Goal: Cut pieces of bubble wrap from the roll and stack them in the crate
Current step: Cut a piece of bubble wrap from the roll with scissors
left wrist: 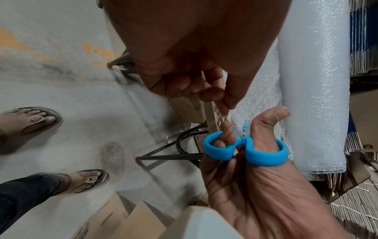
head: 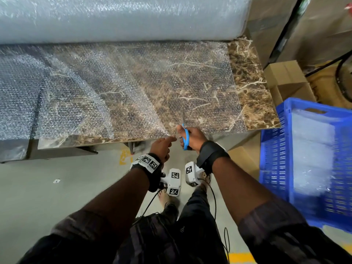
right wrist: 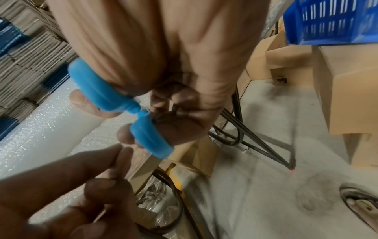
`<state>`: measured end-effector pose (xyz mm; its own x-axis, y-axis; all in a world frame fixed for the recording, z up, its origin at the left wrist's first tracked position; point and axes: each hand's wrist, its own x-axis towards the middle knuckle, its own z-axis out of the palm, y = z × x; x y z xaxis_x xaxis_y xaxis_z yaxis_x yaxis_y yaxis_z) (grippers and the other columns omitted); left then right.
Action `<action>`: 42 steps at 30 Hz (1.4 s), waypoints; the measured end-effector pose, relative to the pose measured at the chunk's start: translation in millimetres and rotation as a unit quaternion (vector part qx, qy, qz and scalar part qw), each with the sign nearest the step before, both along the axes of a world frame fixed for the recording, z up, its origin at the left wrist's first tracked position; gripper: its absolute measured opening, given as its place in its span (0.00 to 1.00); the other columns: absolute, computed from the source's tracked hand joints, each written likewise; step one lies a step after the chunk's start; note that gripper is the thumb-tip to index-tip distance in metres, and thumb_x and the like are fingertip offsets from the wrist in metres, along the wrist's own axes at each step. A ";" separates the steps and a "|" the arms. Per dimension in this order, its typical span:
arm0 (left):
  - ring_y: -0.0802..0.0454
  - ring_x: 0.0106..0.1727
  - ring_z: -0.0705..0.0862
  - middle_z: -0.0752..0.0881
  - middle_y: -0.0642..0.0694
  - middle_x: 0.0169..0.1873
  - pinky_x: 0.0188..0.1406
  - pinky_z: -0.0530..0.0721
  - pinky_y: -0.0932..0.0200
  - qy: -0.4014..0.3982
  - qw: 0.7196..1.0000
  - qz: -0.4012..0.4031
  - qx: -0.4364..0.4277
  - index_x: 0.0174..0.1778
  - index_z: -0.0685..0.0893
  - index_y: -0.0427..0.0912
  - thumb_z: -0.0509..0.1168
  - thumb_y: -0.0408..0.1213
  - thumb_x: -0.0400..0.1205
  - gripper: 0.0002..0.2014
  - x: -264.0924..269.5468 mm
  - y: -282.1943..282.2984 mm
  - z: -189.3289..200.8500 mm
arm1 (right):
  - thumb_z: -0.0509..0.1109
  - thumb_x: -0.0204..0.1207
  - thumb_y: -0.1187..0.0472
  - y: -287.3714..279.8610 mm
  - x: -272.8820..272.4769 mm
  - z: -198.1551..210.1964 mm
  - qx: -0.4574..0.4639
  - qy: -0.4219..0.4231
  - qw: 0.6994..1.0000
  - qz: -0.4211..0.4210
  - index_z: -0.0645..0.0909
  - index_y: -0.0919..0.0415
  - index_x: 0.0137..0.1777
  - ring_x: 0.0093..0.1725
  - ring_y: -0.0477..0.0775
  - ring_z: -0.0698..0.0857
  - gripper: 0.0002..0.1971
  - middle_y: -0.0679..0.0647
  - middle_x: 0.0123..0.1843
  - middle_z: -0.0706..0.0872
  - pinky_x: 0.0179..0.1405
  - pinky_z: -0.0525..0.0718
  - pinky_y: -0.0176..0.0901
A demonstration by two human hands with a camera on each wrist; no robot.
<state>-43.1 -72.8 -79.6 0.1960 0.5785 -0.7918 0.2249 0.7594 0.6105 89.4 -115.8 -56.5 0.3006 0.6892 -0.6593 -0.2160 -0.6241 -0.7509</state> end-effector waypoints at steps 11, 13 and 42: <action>0.55 0.24 0.63 0.72 0.49 0.31 0.23 0.59 0.62 -0.011 1.000 0.016 -0.003 0.48 0.80 0.40 0.72 0.39 0.78 0.09 -3.7 -2.3 5.6 | 0.69 0.71 0.29 18.6 13.9 15.9 -0.021 -0.007 0.999 0.026 0.81 0.62 0.39 0.29 0.57 0.83 0.31 0.58 0.30 0.84 0.34 0.85 0.44; 0.55 0.23 0.63 0.71 0.49 0.30 0.22 0.59 0.62 -0.015 1.000 0.021 -0.004 0.46 0.78 0.41 0.72 0.39 0.78 0.09 -4.2 -2.6 5.2 | 0.69 0.70 0.28 22.3 17.4 15.4 -0.025 -0.013 0.999 0.031 0.81 0.62 0.38 0.29 0.56 0.83 0.32 0.57 0.31 0.85 0.34 0.85 0.44; 0.56 0.21 0.62 0.70 0.50 0.30 0.19 0.57 0.64 -0.018 1.000 0.012 0.011 0.48 0.80 0.40 0.70 0.37 0.79 0.07 -7.5 -2.5 6.5 | 0.80 0.58 0.32 39.1 30.0 5.8 -0.029 -0.010 0.999 0.016 0.86 0.64 0.43 0.27 0.55 0.81 0.33 0.57 0.30 0.84 0.34 0.86 0.49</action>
